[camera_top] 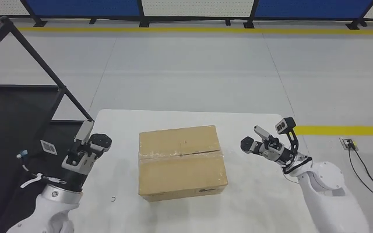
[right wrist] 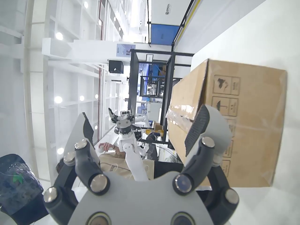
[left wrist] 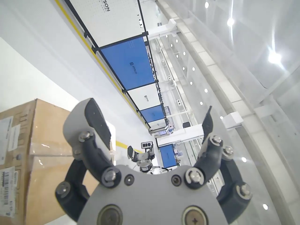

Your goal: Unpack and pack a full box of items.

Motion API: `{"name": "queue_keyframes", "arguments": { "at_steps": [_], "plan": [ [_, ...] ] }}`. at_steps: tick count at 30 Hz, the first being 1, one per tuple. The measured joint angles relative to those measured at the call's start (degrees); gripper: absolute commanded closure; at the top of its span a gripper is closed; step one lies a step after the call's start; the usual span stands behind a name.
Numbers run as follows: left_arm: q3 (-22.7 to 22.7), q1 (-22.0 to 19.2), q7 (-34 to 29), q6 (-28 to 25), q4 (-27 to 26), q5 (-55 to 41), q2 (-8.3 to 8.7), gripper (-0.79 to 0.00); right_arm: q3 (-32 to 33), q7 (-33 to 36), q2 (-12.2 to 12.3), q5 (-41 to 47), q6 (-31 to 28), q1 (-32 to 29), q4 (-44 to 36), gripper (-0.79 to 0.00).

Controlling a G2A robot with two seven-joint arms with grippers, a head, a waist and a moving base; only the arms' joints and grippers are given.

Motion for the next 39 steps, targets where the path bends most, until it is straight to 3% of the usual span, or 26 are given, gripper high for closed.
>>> {"name": "queue_keyframes", "arguments": {
  "at_steps": [8,15,28,29,31,32,34,36,39],
  "plan": [
    [-1.46,0.55,5.25,1.42,3.35,-4.62,-0.14,-0.785,-8.69,-2.08,-1.37,-2.85,6.99,6.55,-5.81,-0.785],
    [-6.69,6.10,8.89,-2.05,4.86,-12.17,-0.52,-0.785,-20.94,-6.63,-4.41,-1.84,13.91,15.95,-1.35,-0.785],
    [-6.21,6.50,8.33,-1.97,5.51,-13.56,-0.51,-0.785,-22.81,-6.36,-4.92,-2.04,14.94,15.79,-1.75,-0.785],
    [-5.84,6.33,8.21,-1.60,5.76,-12.99,-0.45,-0.785,-24.17,-6.29,-5.32,-1.89,15.94,16.53,-1.46,-0.366],
    [-4.97,5.79,8.04,-0.57,6.44,-11.09,-0.27,-0.785,-27.83,-6.25,-6.56,-1.25,18.46,19.35,0.25,-0.215],
    [-4.68,5.63,7.99,-0.26,6.74,-9.99,-0.19,-0.785,-29.55,-6.17,-7.18,-1.14,19.38,20.82,1.24,-0.151],
    [-3.98,5.58,8.02,-0.10,7.32,-7.63,-0.04,-0.785,-33.59,-6.40,-8.78,-1.26,21.09,24.27,3.84,-0.123],
    [-3.48,5.91,8.12,-0.73,7.52,-7.53,-0.03,-0.785,-37.16,-6.72,-10.47,-0.86,21.95,27.46,6.38,-0.009],
    [-3.66,6.89,8.40,-2.10,7.47,-9.44,-0.11,-0.785,-41.40,-7.52,-12.97,0.17,22.53,31.37,10.36,0.000]
  ]
}}
